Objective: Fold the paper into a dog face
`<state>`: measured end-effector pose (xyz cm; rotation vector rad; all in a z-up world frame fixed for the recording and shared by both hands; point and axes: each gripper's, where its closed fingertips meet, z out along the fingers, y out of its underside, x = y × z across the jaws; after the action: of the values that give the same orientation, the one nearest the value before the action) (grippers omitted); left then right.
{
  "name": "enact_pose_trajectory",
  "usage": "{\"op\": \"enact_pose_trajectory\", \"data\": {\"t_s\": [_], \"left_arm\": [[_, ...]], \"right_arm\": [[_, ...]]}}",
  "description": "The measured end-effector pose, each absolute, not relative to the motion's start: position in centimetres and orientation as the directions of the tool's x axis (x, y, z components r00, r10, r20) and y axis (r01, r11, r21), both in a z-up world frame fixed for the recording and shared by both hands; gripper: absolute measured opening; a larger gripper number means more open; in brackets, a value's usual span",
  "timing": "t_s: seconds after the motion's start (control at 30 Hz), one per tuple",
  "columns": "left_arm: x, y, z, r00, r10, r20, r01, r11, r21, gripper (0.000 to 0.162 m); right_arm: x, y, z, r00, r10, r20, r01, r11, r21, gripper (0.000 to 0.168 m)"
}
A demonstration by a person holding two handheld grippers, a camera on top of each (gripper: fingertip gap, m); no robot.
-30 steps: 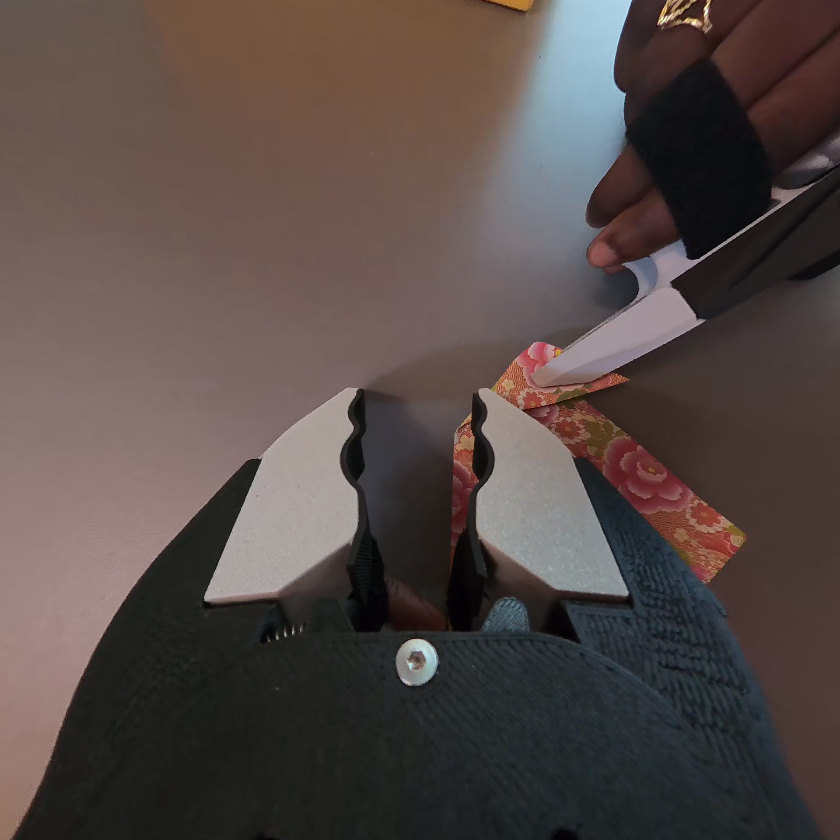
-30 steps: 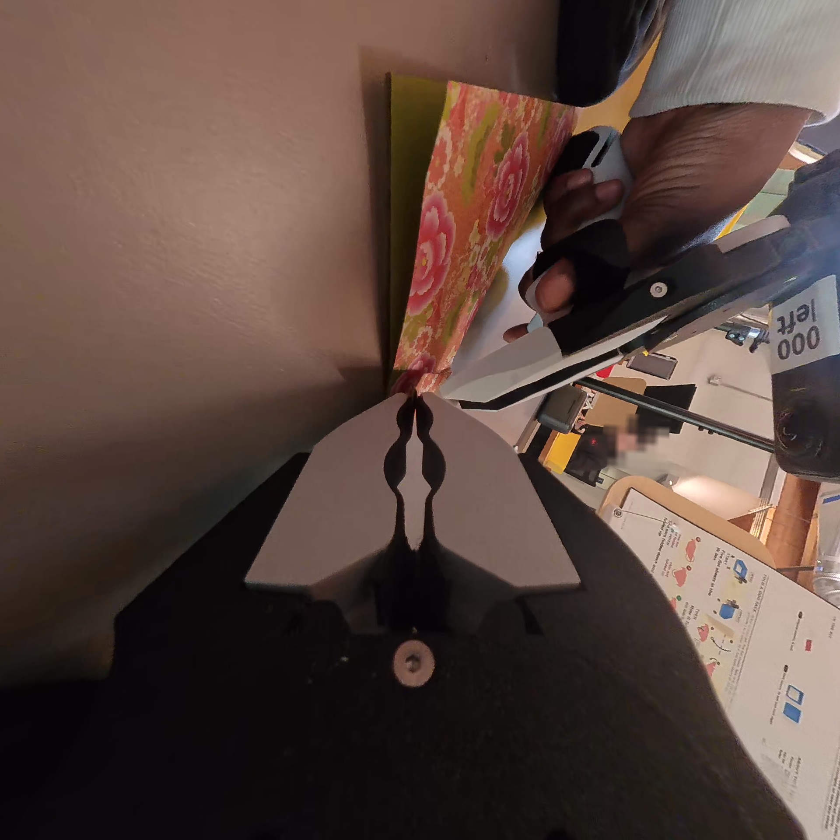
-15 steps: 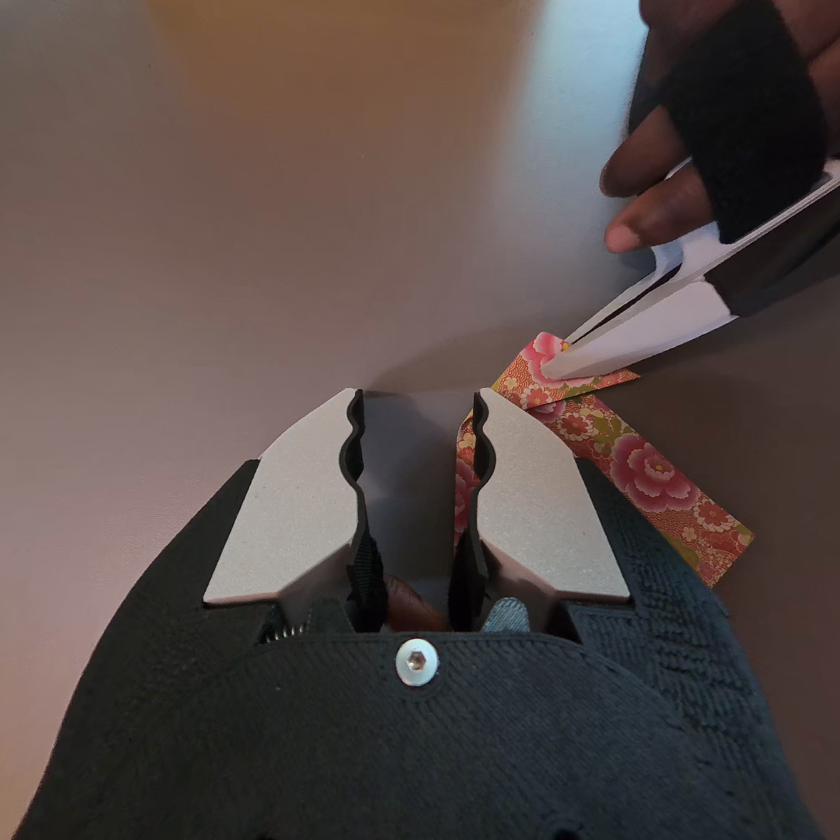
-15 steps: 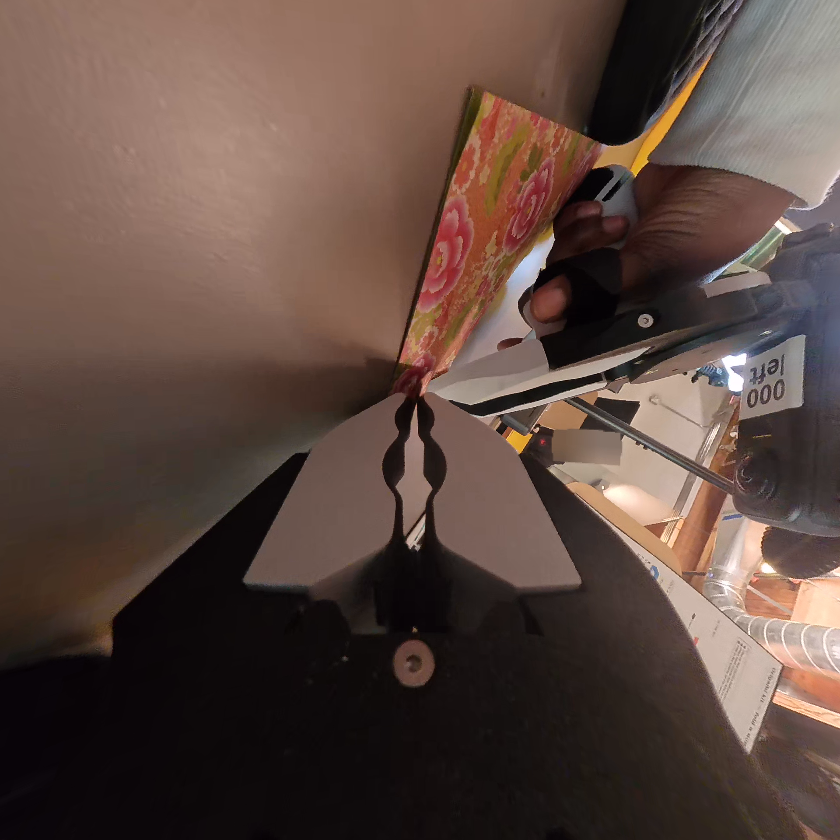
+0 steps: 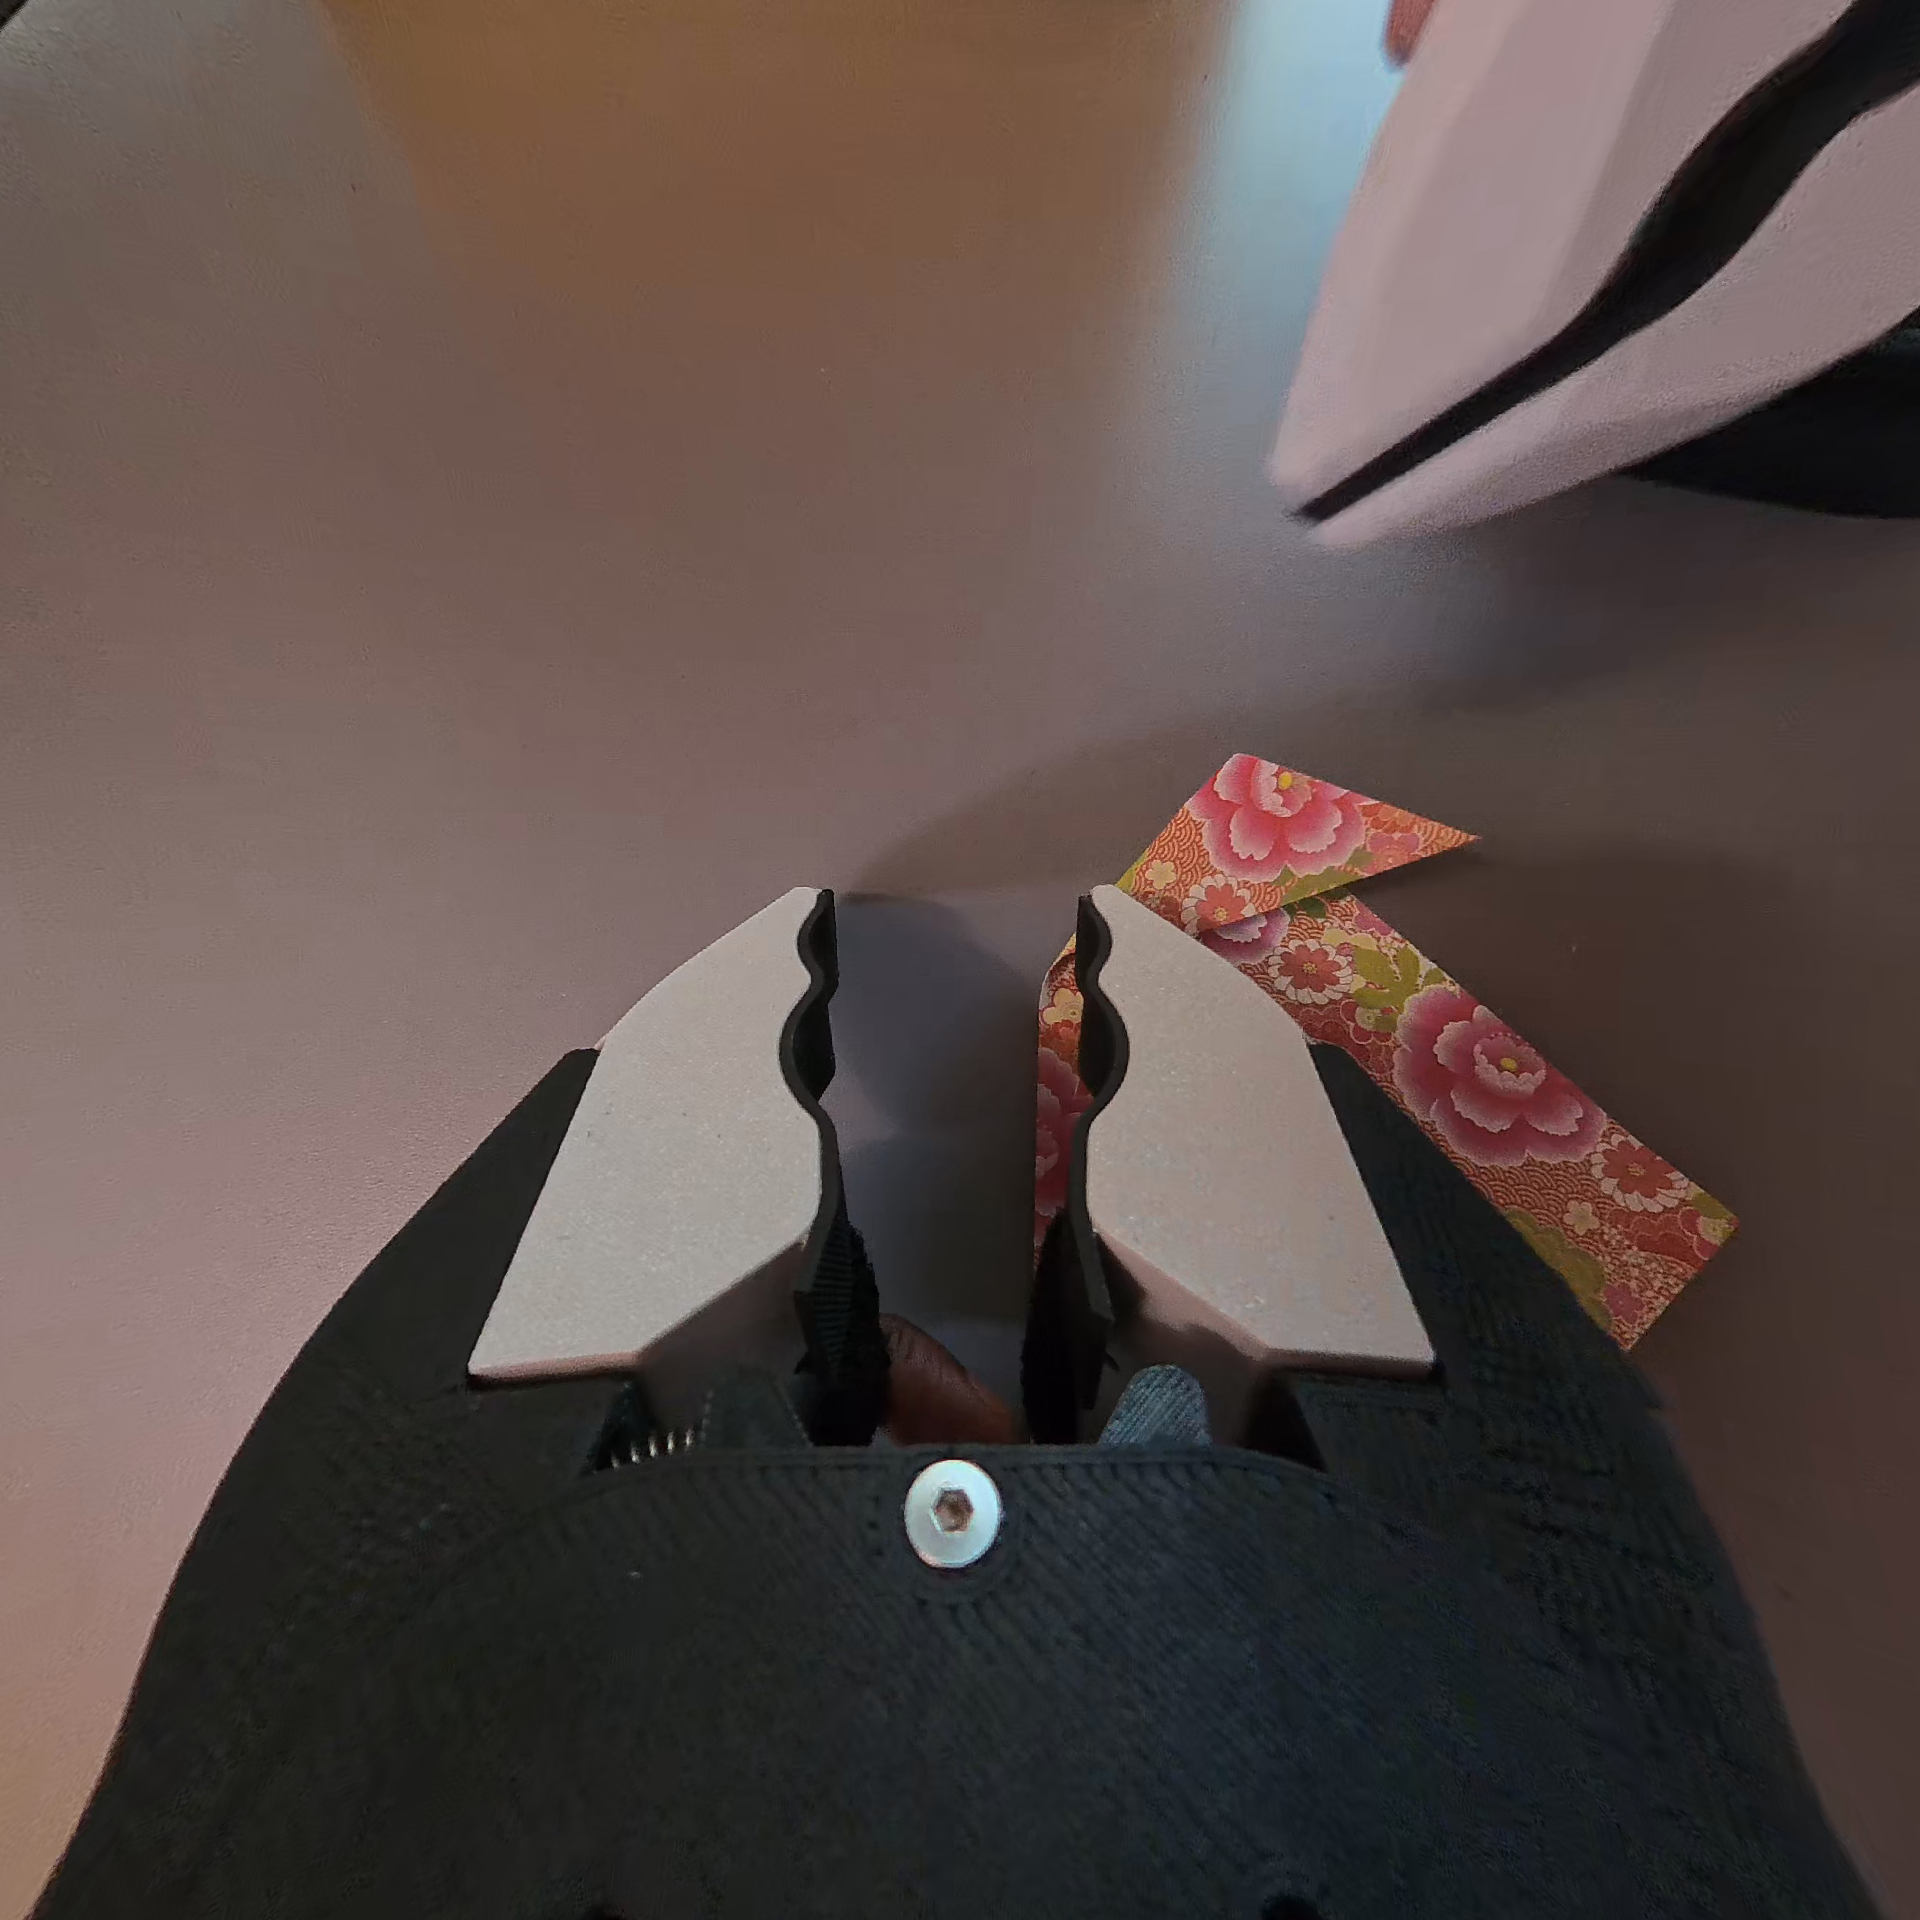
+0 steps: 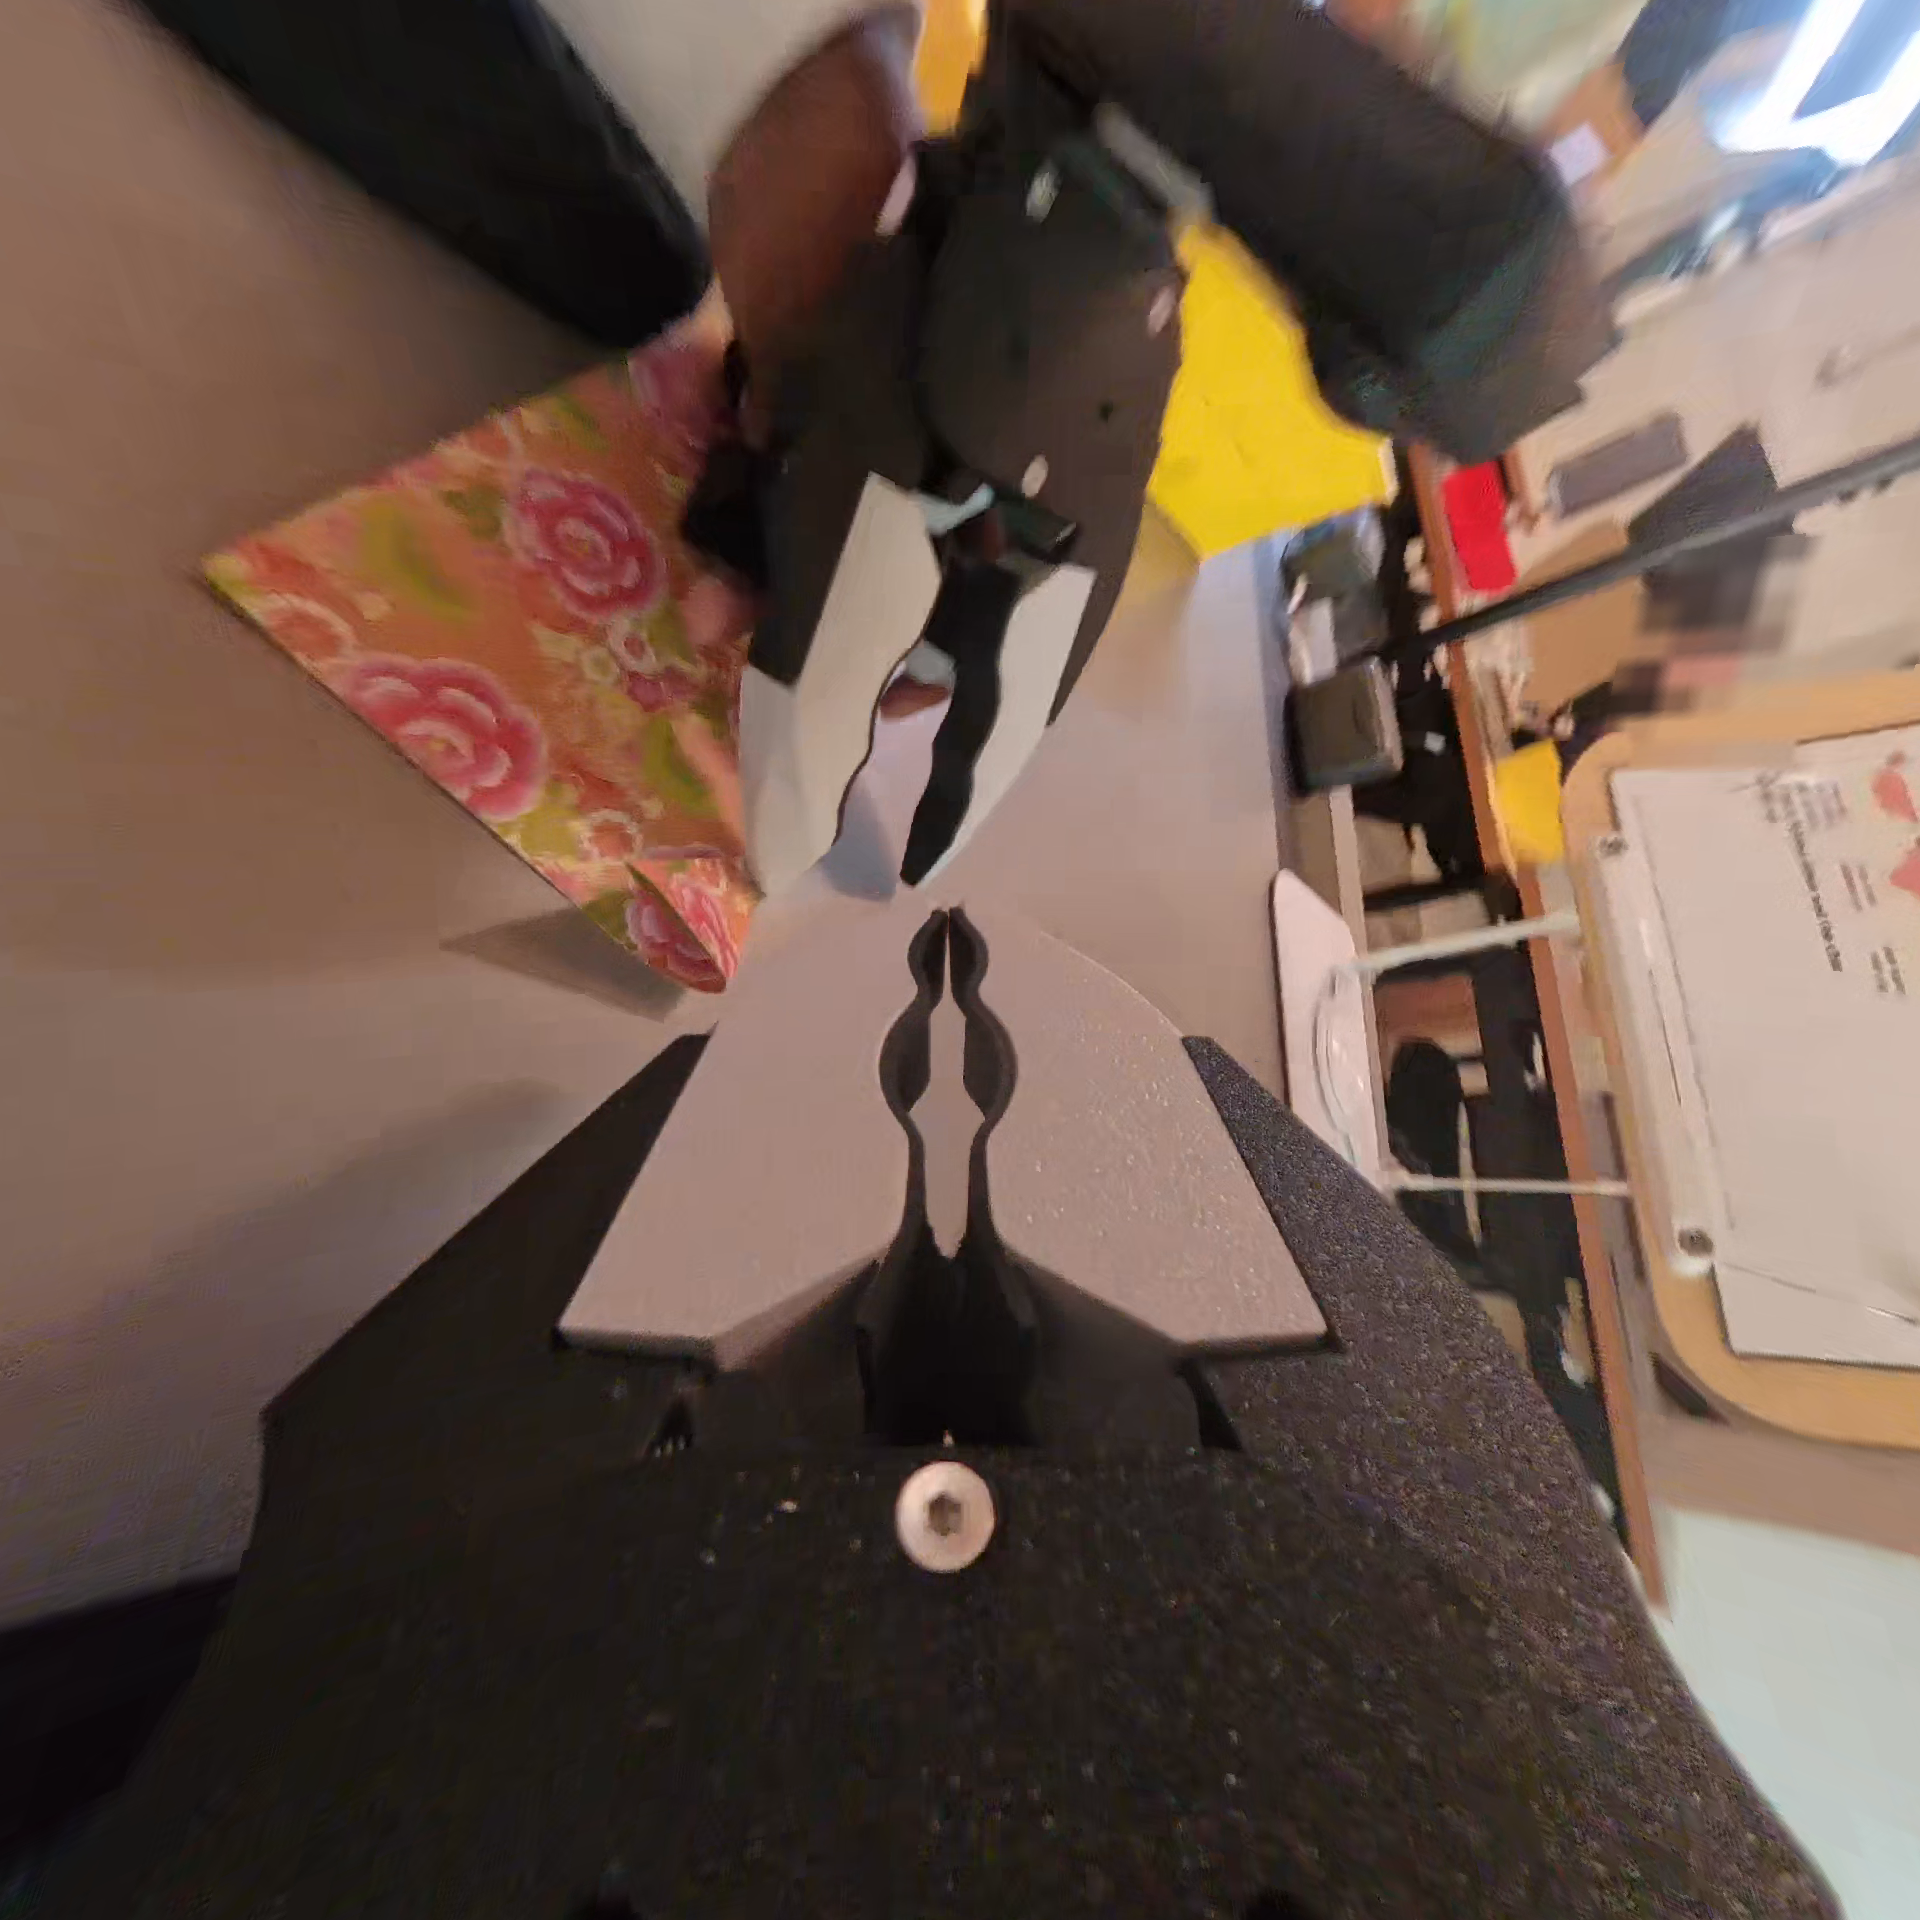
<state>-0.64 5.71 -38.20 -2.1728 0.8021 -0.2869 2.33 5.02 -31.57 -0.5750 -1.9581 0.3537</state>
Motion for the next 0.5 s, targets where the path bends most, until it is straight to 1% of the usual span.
{"op": "enact_pose_trajectory", "data": {"t_s": [0.07,0.1,0.23,0.5], "left_arm": [[-0.6,5.7,-38.2,0.774,-0.63,-0.055,-0.453,-0.491,-0.744,0.044],[-0.6,5.7,-38.2,0.774,-0.631,-0.056,-0.454,-0.49,-0.744,0.043],[-0.6,5.7,-38.2,0.771,-0.632,-0.071,-0.462,-0.48,-0.746,0.043],[-0.6,5.7,-38.1,0.77,-0.633,-0.076,-0.465,-0.477,-0.746,0.042]], "right_arm": [[1.2,4.8,-33.6,-0.403,0.498,0.768,0.321,0.863,-0.39,0.0],[0.8,4.6,-34.5,-0.421,0.497,0.759,0.35,0.861,-0.369,0.0],[0.3,4.7,-36.7,-0.467,0.534,0.705,0.451,0.829,-0.33,0.0],[0.6,4.8,-37.8,-0.507,0.524,0.684,0.516,0.821,-0.246,0.0]]}}
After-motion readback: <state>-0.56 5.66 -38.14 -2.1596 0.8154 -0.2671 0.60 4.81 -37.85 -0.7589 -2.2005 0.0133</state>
